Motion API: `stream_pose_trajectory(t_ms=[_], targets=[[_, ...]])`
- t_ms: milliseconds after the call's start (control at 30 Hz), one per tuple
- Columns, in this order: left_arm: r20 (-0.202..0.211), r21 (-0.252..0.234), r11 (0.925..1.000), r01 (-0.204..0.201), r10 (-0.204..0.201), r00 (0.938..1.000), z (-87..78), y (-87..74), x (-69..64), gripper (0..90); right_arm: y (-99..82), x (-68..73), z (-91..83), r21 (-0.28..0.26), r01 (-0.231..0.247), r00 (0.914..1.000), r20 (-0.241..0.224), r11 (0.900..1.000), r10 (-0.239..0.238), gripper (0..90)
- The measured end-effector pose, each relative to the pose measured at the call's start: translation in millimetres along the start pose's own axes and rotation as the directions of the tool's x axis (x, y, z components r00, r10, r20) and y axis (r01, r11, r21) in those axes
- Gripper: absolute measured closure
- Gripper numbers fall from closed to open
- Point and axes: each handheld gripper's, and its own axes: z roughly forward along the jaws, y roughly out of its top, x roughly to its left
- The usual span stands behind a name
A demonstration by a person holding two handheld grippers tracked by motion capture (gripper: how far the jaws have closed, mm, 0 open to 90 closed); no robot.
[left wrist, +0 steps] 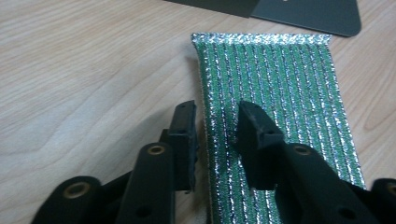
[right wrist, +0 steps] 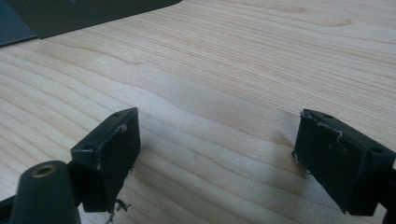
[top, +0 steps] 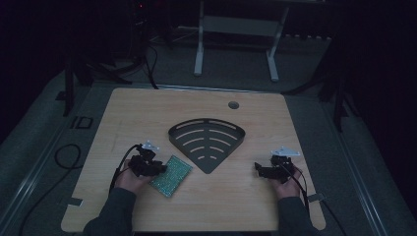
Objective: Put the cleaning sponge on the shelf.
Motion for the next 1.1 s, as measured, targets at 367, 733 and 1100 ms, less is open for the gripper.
stream_pose_trajectory(t_ms=[367, 733, 1100], targets=[[0.053, 0.020, 0.9996, 0.021, -0.022, 0.9983, 1.5, 1.9, 5.7, 78.0, -0.1, 0.1, -0.1, 0.000, -0.001, 1.0000, 0.001, 1.0000, 0.001, 13.9], [0.047, 0.012, 0.9999, 0.007, -0.008, 0.9989, -1.2, 3.0, 5.0, 90.0, -0.1, 0.2, -0.1, 0.000, -0.001, 1.0000, 0.001, 1.0000, 0.001, 13.9], [0.080, -0.030, 0.9993, 0.022, -0.020, 0.9966, -10.8, 4.0, 5.4, 90.0, -0.1, 0.2, -0.1, 0.000, -0.001, 1.0000, 0.001, 1.0000, 0.001, 13.9]])
